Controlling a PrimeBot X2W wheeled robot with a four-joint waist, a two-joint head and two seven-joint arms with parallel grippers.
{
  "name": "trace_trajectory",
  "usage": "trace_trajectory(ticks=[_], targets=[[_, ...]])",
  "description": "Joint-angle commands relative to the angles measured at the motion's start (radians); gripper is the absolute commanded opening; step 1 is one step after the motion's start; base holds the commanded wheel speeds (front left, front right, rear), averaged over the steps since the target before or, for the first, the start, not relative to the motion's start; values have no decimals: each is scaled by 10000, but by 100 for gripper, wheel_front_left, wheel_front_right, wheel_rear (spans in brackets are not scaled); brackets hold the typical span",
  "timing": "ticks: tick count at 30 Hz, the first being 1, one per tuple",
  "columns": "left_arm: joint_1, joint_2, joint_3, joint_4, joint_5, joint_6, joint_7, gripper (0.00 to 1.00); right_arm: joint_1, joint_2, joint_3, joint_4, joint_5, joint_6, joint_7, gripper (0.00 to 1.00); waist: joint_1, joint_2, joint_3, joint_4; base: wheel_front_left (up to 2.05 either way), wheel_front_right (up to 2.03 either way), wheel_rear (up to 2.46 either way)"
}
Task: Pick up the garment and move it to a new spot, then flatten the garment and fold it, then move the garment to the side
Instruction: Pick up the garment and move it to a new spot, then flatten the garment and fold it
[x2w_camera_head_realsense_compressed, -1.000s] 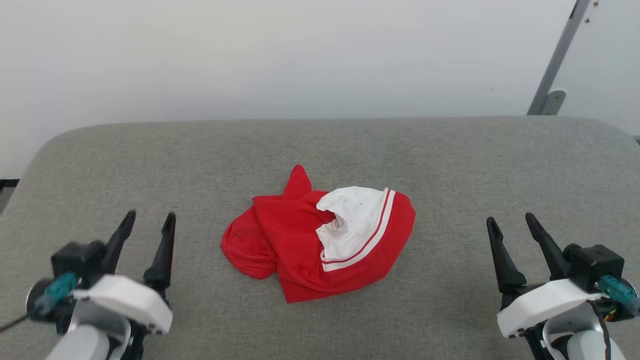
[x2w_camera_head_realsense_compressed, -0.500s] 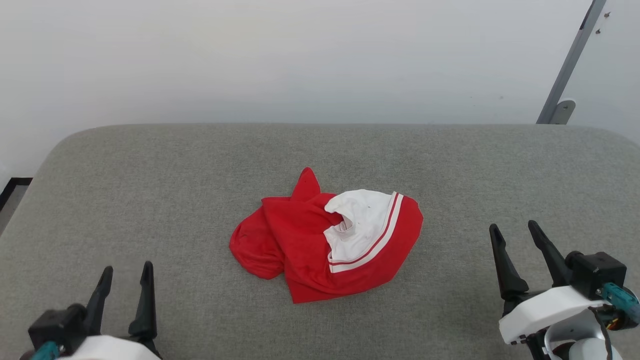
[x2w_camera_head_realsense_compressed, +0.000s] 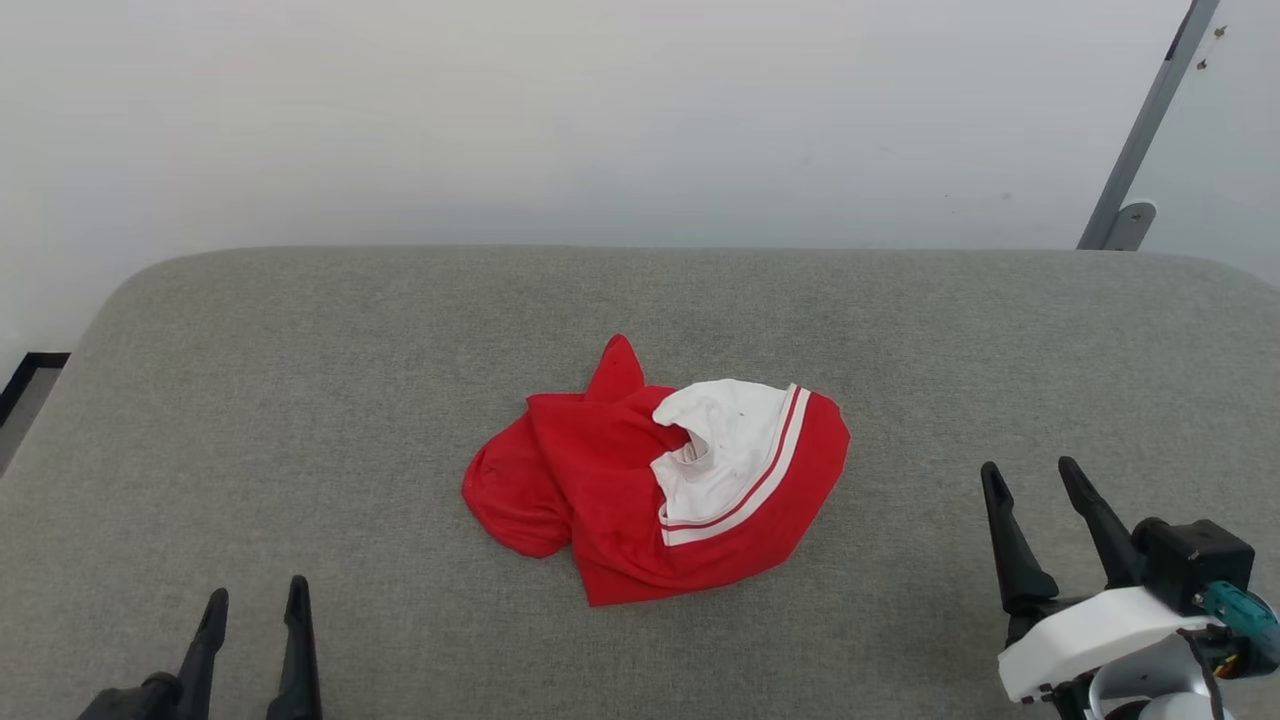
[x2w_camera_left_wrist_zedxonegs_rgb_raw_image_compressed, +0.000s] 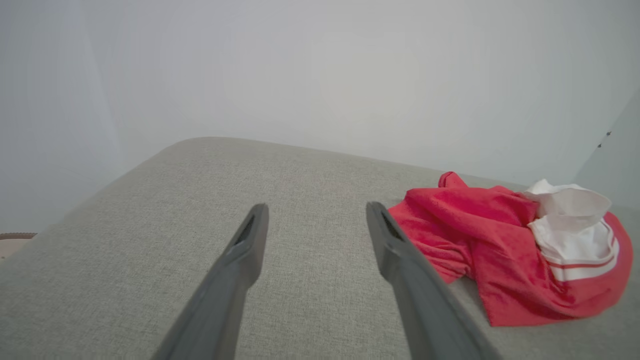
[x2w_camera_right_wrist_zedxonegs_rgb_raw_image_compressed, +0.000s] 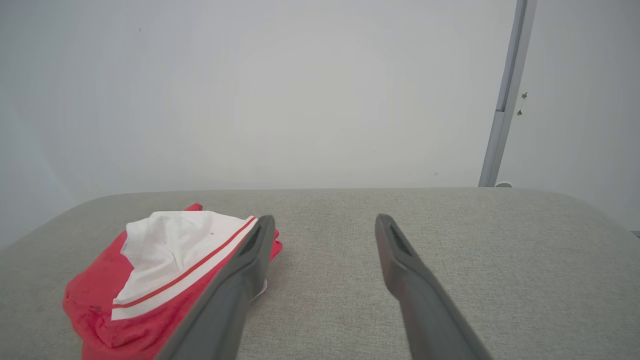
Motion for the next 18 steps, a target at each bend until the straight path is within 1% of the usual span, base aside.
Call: trace_trajectory(ticks=[1,4,9,13,18], targets=[[80,-59,80,-47,131,-68,-63,100,77,31,-5,-20,-35,1,19,100,0,0,4,5,0,0,0],[164,-313,270,-2,409,-329,-64,100,83,39,11,-21,-66,1,12,100,0,0,15,19,0,0,0],[132,-615,545,77,850,-640,-64,100,83,54,37,-34,-88,1,23,100,0,0,22,34,0,0,0],[78,-760,720,47,1126,-792,-64,100,71,34,133,-66,-47,1,88,100,0,0,24,65,0,0,0],[-127,-931,830,24,1441,-983,-64,100,-181,-196,611,-117,104,1,546,100,0,0,96,287,0,0,0]])
